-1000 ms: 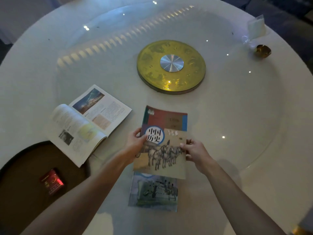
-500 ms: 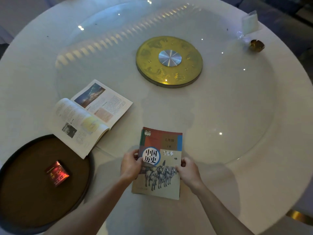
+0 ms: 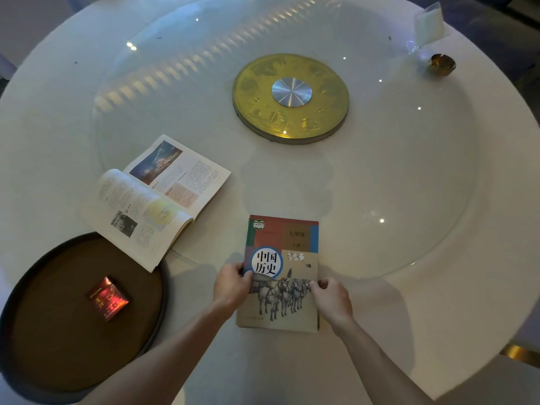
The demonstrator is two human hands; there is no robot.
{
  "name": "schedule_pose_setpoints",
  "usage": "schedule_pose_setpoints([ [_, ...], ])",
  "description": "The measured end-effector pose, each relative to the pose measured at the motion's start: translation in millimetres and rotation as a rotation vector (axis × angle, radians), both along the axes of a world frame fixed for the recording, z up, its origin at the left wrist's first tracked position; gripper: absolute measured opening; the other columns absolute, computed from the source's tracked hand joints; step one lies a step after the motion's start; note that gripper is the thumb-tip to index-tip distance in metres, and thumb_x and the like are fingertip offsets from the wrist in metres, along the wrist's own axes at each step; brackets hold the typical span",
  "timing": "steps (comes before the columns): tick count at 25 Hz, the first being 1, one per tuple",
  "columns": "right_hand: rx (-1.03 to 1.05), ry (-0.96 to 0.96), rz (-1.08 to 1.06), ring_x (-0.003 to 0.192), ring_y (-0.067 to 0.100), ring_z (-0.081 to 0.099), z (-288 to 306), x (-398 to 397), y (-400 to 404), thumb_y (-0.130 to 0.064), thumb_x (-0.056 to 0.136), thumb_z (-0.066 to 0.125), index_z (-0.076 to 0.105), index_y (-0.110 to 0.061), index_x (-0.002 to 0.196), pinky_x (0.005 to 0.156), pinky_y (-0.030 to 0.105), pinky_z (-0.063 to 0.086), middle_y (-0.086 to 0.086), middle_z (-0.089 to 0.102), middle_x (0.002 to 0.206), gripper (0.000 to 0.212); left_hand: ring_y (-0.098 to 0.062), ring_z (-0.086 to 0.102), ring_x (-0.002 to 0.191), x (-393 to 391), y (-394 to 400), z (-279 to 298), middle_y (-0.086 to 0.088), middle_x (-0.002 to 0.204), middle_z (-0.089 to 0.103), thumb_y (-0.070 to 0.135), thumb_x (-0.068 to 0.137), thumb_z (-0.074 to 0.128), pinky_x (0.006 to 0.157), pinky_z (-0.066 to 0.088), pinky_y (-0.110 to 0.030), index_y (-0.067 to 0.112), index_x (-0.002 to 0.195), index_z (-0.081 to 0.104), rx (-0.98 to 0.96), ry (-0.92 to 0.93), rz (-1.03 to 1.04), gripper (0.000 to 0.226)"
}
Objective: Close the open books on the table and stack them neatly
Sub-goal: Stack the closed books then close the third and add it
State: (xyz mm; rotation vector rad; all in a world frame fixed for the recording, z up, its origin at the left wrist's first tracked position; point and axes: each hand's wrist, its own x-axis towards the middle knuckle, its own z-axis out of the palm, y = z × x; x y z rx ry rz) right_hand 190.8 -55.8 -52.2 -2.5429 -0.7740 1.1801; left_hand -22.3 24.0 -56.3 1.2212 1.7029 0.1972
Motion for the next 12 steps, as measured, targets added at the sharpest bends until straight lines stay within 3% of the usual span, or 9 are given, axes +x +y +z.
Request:
schedule_pose_setpoints([
  [2,0.01,0.055,-0.062,0.077,0.016,0.062,-1,1,0,-0.037,0.092,0.062,0.063,-0.016,0.088,0.062,0.032,0.047,0.003,0.071,0.092,0.022,-0.02,0.071,0.07,1,3,-1,-0.002,0.086,0.078,0.02,0.093,0.06,0.052,0.054,-0.032,0.018,0.097,0.077,-0.032,0.004,0.039,0.018],
  [6,0.048,0.17,-0.152,0.087,0.026,0.071,-2,8,8,-0.035,0.09,0.068,0.067,-0.01,0.09,0.079,0.047,0.058,0.006,0.075,0.091,0.025,-0.014,0.071,0.069,6,12,-2,0.004,0.083,0.077,0.021,0.092,0.059,0.05,0.053,-0.028,0.02,0.1,0.077,-0.005,0.035,0.012,0.019],
  [12,0.084,0.114,-0.128,0.094,0.03,0.07,4,34,64,-0.035,0.089,0.07,0.068,-0.01,0.093,0.089,0.051,0.058,0.009,0.075,0.097,0.025,-0.018,0.068,0.065,30,59,2,-0.001,0.089,0.078,0.014,0.093,0.058,0.048,0.05,-0.027,0.018,0.108,0.077,0.005,-0.025,0.041,0.025],
])
